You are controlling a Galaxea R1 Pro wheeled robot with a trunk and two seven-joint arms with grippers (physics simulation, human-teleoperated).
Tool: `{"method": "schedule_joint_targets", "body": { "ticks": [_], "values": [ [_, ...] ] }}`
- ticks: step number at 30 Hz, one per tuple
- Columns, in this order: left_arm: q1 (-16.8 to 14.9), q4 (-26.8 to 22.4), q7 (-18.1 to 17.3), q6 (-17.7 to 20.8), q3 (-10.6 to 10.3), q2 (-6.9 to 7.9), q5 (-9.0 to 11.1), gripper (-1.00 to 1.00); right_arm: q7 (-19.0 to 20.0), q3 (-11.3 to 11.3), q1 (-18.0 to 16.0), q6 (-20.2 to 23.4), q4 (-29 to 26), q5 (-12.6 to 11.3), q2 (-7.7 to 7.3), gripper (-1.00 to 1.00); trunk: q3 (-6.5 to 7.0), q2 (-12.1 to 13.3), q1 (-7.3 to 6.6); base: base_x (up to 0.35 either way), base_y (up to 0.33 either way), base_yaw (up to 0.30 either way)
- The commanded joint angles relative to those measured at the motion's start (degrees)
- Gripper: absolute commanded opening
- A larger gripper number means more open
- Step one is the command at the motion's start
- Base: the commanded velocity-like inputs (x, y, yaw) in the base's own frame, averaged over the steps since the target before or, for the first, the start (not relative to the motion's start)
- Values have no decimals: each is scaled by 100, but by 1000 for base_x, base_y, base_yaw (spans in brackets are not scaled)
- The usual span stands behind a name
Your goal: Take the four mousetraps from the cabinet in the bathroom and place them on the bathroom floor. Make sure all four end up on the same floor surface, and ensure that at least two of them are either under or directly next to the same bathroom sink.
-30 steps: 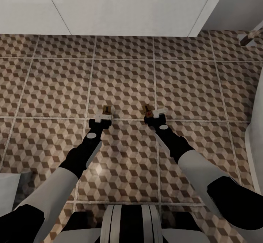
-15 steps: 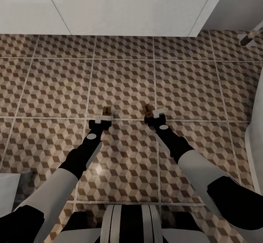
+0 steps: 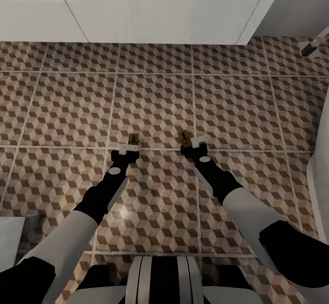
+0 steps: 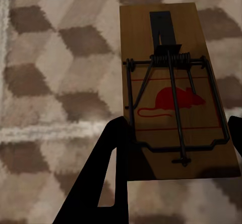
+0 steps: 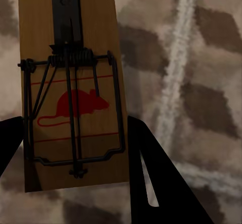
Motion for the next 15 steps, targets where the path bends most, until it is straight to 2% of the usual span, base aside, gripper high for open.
{"method": "schedule_joint_targets", "body": {
  "ticks": [1,15],
  "values": [
    [-3,-9,54,24,-24,5,51,-100,-46,42,-4,19,-9,-80,-6,-100,-3,-1,-1,0,0,0],
    [140,-3,62,24,-22,4,50,-100,-37,42,-2,19,7,-80,-16,-100,-3,-1,-1,0,0,0]
  ]
}}
